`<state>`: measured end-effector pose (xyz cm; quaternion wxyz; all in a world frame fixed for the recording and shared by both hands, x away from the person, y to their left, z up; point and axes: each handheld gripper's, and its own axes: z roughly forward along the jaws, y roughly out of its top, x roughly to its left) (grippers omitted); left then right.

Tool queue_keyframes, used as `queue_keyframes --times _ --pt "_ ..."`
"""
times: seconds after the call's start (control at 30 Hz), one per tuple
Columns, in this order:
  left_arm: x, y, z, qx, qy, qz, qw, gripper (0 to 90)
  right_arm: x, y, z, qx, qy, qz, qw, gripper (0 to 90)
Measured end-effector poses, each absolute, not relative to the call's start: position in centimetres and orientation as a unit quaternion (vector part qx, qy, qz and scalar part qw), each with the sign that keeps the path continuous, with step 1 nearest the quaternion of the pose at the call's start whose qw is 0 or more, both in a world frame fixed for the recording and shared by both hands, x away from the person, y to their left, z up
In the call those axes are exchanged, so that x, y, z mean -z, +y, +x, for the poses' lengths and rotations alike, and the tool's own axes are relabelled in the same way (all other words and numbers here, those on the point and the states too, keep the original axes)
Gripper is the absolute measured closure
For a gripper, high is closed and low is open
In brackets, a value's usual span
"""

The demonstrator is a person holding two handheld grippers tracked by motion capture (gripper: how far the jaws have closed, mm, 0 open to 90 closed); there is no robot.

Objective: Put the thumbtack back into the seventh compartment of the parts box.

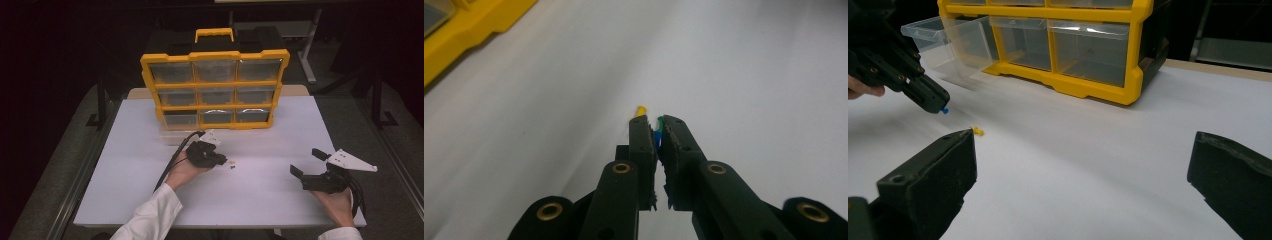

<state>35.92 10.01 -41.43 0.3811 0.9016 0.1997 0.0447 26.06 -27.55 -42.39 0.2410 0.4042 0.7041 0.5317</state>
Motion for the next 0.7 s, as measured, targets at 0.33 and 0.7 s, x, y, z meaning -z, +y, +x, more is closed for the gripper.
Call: queue_keyframes --times 0.33,0.7 --pt "39.8 11.0 36.3 -0.054 0.208 0.894 0.394 83.8 42.4 -27.6 26.0 -0.532 0.703 0.406 0.241 0.0" --pt "37.9 12.9 37.0 -0.071 0.216 0.878 0.421 83.8 42.4 -27.7 26.0 -0.531 0.705 0.406 0.239 0.0"
